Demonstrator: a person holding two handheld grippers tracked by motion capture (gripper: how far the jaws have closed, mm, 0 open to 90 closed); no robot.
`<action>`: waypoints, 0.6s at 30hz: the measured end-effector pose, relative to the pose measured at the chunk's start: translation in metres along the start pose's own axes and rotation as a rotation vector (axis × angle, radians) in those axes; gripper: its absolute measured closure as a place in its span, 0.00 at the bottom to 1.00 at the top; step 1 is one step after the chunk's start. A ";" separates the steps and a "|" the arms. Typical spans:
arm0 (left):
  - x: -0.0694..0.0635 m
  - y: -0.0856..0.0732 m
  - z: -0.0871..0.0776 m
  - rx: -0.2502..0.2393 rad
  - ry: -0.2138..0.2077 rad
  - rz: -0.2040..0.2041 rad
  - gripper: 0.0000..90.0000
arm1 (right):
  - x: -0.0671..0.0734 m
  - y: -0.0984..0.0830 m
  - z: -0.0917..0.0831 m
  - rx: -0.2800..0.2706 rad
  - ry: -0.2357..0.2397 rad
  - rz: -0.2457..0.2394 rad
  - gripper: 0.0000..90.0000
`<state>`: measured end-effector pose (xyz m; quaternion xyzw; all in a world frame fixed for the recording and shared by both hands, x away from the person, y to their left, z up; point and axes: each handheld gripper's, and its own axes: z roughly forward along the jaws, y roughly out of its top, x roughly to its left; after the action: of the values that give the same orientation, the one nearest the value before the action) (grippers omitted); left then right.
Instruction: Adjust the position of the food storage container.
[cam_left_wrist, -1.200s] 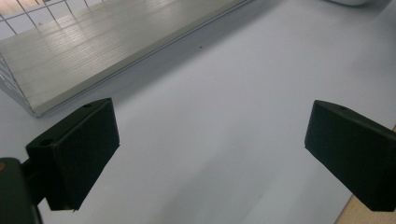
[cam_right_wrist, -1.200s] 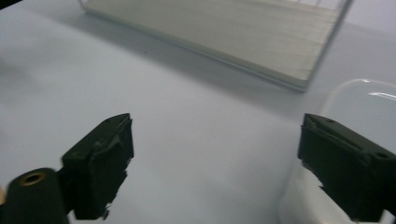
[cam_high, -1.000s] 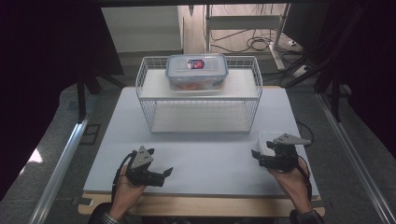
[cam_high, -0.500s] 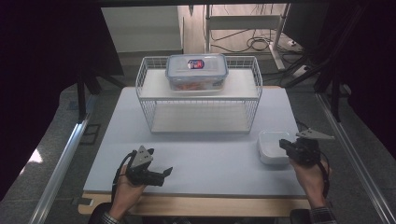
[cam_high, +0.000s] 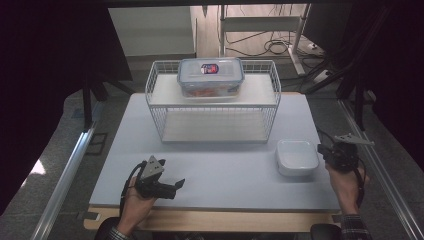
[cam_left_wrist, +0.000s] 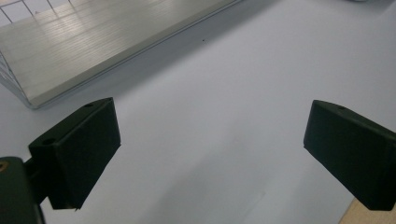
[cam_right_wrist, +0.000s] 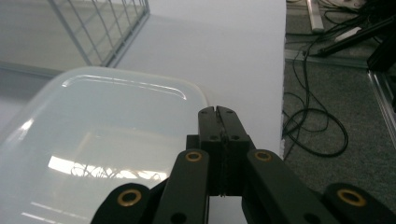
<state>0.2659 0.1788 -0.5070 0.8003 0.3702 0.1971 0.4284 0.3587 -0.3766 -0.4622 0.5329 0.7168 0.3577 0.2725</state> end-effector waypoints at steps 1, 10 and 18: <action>0.000 0.000 0.000 0.001 0.000 -0.001 0.04 | -0.001 -0.001 0.002 0.008 0.003 0.003 0.99; 0.000 0.000 0.001 0.009 -0.004 -0.001 0.04 | -0.005 -0.002 0.017 0.045 0.007 -0.013 0.99; -0.001 0.000 0.002 0.015 -0.006 0.003 0.04 | 0.005 -0.001 0.022 0.058 0.053 -0.004 0.99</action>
<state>0.2665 0.1765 -0.5079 0.8047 0.3692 0.1926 0.4230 0.3731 -0.3672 -0.4763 0.5294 0.7349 0.3504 0.2385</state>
